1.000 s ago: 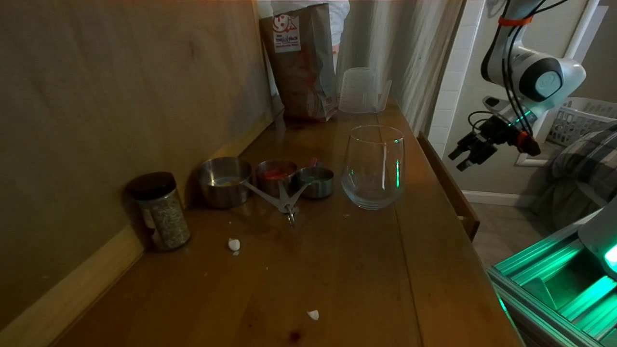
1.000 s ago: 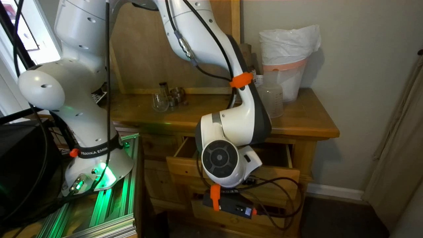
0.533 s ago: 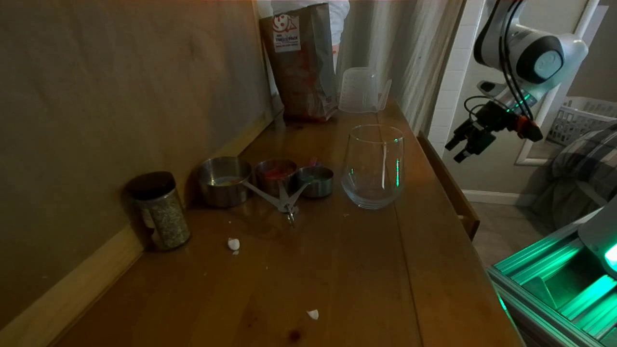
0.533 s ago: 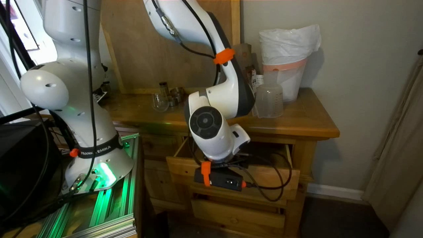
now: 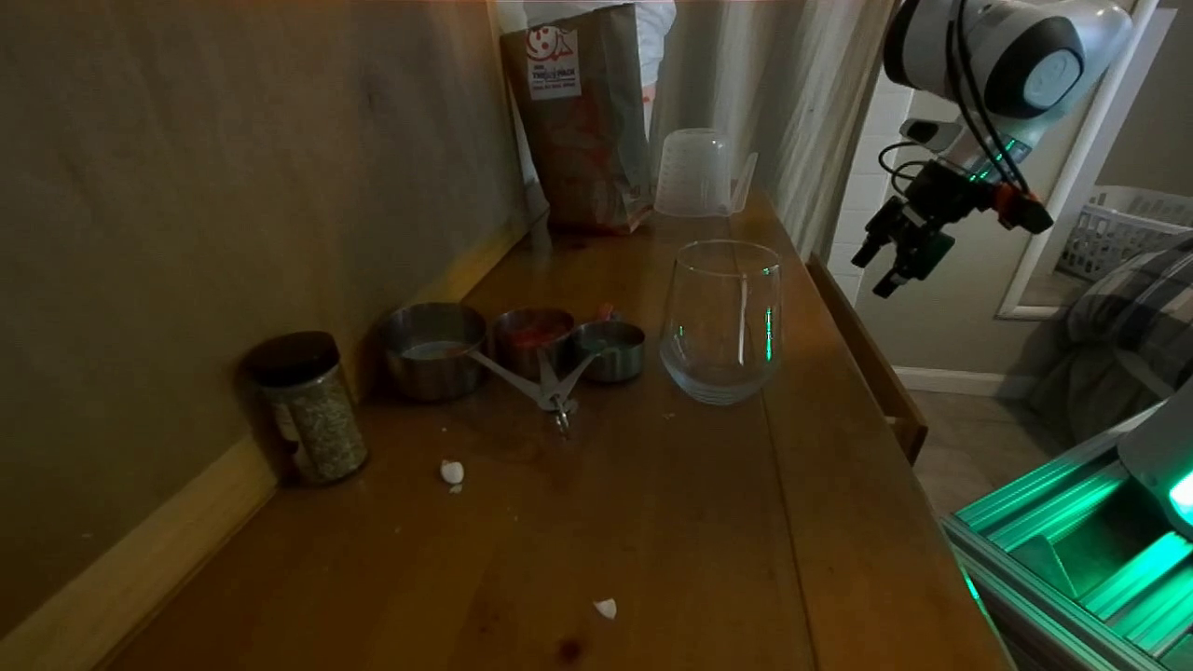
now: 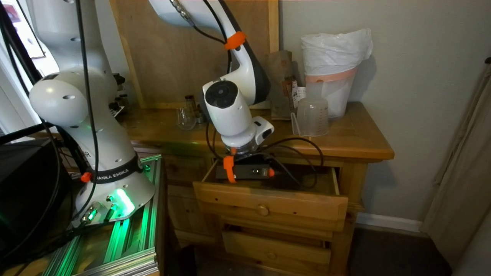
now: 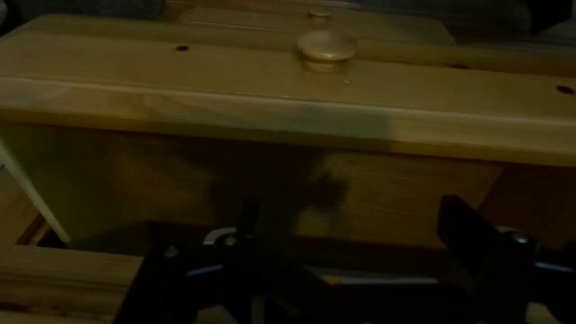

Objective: Open the top right drawer, remove the white towel from it and put it on the dresser

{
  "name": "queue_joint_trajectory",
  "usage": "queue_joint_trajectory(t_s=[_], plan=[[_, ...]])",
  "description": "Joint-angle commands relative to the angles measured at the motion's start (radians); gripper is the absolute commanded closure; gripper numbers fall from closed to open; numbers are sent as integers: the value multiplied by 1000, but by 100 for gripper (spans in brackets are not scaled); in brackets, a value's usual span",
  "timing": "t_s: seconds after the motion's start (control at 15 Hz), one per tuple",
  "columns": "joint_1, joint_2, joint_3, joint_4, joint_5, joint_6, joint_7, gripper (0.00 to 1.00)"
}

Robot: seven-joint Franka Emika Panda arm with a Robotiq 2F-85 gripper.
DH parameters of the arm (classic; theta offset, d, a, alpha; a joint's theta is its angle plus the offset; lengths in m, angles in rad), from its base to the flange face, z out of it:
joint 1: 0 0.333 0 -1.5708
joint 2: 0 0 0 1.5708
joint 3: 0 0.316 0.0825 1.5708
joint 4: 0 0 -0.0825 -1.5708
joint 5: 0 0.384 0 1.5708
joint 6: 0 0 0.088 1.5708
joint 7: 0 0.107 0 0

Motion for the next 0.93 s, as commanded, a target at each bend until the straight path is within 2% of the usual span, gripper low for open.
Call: queue_joint_trajectory(t_s=[0.0, 0.13, 0.2, 0.47, 0.87], plan=[[63, -41, 45, -47, 17, 98, 65, 0], [88, -26, 64, -52, -23, 100, 134, 0], [63, -16, 49, -31, -2, 72, 79, 0], [86, -15, 64, -37, -4, 80, 113, 0], [170, 68, 154, -17, 124, 238, 150, 0]])
